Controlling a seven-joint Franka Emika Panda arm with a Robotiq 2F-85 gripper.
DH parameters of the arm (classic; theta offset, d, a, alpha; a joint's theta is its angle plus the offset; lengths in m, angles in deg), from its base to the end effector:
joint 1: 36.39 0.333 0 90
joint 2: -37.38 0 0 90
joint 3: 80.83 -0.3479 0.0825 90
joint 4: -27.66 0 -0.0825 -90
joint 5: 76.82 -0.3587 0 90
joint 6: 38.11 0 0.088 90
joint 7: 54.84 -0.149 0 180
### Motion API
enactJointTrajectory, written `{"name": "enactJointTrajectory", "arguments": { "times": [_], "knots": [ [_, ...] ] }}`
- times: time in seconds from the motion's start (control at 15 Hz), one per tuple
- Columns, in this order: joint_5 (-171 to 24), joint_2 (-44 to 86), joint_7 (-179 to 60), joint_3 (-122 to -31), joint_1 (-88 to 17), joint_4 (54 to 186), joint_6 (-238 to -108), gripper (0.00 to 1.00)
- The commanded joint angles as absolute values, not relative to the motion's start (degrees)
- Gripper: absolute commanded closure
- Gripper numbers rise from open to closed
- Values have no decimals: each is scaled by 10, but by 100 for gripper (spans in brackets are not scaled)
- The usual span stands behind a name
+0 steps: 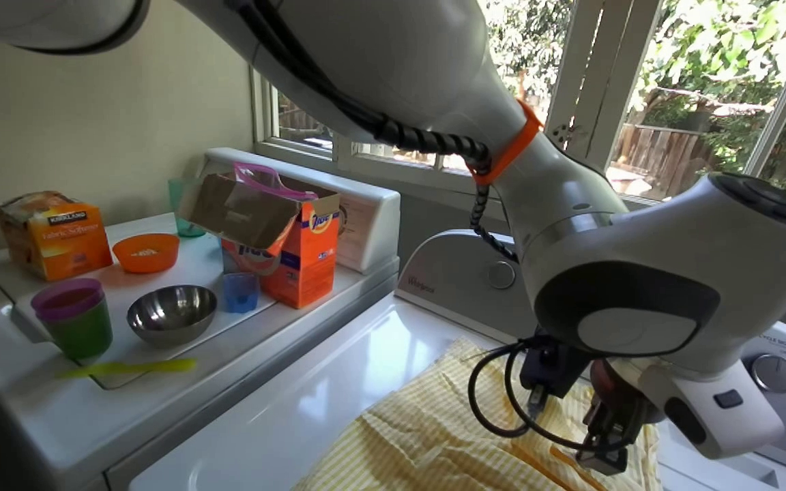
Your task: Fold the towel once
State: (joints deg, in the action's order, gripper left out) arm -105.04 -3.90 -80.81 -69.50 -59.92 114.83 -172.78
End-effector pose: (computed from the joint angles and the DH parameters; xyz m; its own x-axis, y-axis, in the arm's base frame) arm 0.6252 -0.3797 0.2522 0.2407 -0.9702 -0.0269 -0.9358 -0.2247 -0.2715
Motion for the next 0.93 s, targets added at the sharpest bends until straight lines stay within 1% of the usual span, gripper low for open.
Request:
{"name": "enactJointTrajectory", "arguments": {
  "times": [0.0,0.27,0.53,0.67,0.87],
  "knots": [
    [-1069,-39,-799,-706,-608,1158,-1747,50],
    [-1059,-11,-811,-695,-608,1171,-1723,34],
    [-1056,-2,-820,-687,-610,1169,-1707,45],
    [-1054,-6,-827,-687,-609,1165,-1691,42],
    [-1051,-12,-836,-685,-607,1161,-1665,43]
  ]
}}
